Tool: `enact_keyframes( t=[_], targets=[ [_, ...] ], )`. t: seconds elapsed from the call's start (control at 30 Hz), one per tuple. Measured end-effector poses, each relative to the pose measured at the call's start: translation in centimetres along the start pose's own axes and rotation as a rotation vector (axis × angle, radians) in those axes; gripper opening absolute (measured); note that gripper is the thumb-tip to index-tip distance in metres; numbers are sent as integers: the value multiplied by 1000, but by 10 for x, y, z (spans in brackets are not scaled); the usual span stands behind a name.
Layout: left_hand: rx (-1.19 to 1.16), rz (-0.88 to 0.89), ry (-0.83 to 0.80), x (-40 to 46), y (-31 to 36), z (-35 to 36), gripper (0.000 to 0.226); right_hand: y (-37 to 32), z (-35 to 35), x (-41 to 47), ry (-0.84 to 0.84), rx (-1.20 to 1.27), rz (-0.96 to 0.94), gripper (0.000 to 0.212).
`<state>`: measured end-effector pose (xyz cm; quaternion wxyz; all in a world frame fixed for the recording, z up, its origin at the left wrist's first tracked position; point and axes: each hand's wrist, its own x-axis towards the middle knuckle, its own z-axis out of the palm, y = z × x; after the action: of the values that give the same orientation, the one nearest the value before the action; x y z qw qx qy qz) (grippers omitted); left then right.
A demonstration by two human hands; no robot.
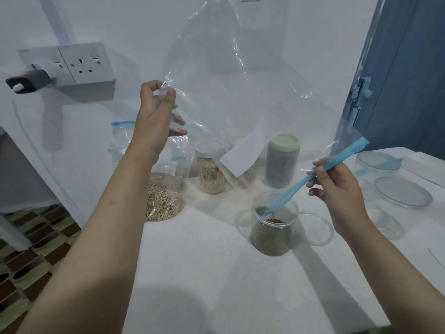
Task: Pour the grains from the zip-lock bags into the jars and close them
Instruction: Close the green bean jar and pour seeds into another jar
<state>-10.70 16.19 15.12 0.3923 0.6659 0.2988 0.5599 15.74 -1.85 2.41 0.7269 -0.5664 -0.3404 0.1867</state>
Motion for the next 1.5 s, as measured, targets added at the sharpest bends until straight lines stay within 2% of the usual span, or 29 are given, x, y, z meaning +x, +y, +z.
enact_keyframes(
  t=[0.27,0.5,0.63,0.73,0.77,0.87,0.93,1.0,1.07,1.2,1.3,1.43,1.5],
  targets=[
    [-1,24,-6,1,-6,1,19,2,0,2,-30,33,16,15],
    [-33,29,-14,3,-4,5,10,4,-1,4,-46,24,62,11],
    [-26,21,-20,2,-1,10,16,5,-1,3,-46,12,87,11],
    [-52,-35,-43,1,-9,11,36,9,0,0,-80,-17,95,10],
    [-130,-72,-66,0,-14,9,46,11,0,0,-79,-14,91,10],
    [-589,-198,-61,-14,-40,10,92,12,-1,-2,-101,-13,79,11],
    [-750,-343,-70,-35,-65,26,117,12,-2,-3,-123,-19,76,12],
    [-740,-499,-220,-64,-85,56,115,13,-2,-3,-145,-13,72,11],
    [-717,-550,-312,-87,-99,84,112,13,-2,-4,-166,-1,75,12],
    [-709,-514,-303,-93,-103,110,88,13,-4,-5,-136,68,96,12],
    [-663,-470,-360,-86,-91,116,94,15,-10,-7,-126,80,121,11],
    [-558,-397,-436,-76,-77,123,81,17,-16,-6,-114,95,149,11],
    [-548,-422,-421,-73,-78,126,89,17,-19,-4,-107,109,153,11]
  ],
)
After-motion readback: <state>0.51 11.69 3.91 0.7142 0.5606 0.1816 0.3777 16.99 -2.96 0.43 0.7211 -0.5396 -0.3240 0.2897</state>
